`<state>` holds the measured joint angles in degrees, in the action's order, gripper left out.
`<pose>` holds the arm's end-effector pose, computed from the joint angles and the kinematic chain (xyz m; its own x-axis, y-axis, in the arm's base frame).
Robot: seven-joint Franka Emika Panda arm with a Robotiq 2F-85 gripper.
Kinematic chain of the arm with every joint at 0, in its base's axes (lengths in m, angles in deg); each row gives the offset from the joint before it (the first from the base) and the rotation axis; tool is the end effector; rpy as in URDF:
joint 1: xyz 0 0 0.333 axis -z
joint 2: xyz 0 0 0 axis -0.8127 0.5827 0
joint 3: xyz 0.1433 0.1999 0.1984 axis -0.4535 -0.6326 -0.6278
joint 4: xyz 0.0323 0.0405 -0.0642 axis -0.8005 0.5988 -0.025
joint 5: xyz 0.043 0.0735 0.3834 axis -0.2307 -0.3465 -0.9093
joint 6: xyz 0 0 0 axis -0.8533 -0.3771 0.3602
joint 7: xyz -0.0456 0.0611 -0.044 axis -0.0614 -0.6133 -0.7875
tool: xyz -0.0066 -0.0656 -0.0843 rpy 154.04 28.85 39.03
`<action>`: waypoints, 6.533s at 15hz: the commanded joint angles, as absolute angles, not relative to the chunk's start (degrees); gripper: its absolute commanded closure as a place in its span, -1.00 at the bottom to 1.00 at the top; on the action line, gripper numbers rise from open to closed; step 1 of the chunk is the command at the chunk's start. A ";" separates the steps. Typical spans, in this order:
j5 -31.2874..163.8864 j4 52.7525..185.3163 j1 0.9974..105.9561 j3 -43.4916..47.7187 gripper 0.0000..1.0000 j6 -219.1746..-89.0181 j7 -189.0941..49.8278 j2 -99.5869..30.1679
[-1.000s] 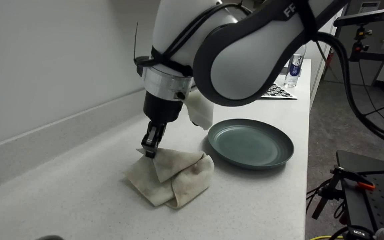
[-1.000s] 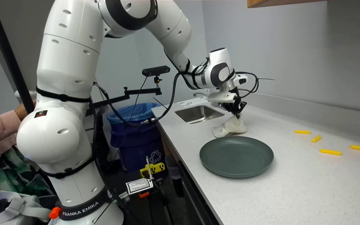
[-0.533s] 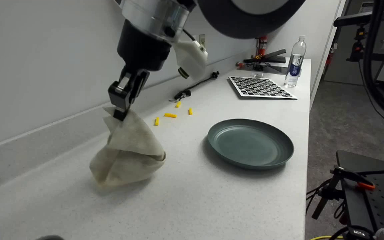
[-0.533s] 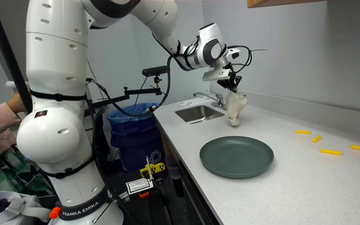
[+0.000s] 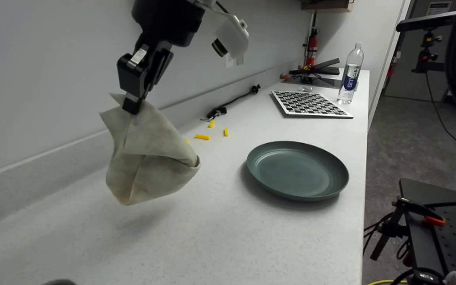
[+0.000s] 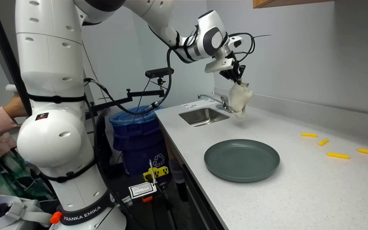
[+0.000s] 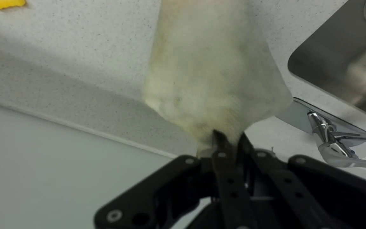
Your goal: Use the cloth to wipe the table and then move it to the left and wipe the countertop
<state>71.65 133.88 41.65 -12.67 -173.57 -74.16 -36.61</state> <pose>0.6064 0.2594 0.4448 0.7302 0.4254 0.5347 0.4602 -0.8846 0.0753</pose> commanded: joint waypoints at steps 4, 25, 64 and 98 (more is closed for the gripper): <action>69.23 134.65 42.21 -13.09 0.72 -172.41 -76.38 -37.63; 63.29 123.12 43.13 -13.39 -1.00 -174.13 -79.71 -16.23; 52.63 147.64 52.22 -19.02 0.93 -174.78 -82.51 -36.35; 52.03 167.32 52.49 -7.49 0.93 -185.06 -78.94 -40.71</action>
<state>51.86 168.68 53.33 -6.82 -182.94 -80.42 -43.50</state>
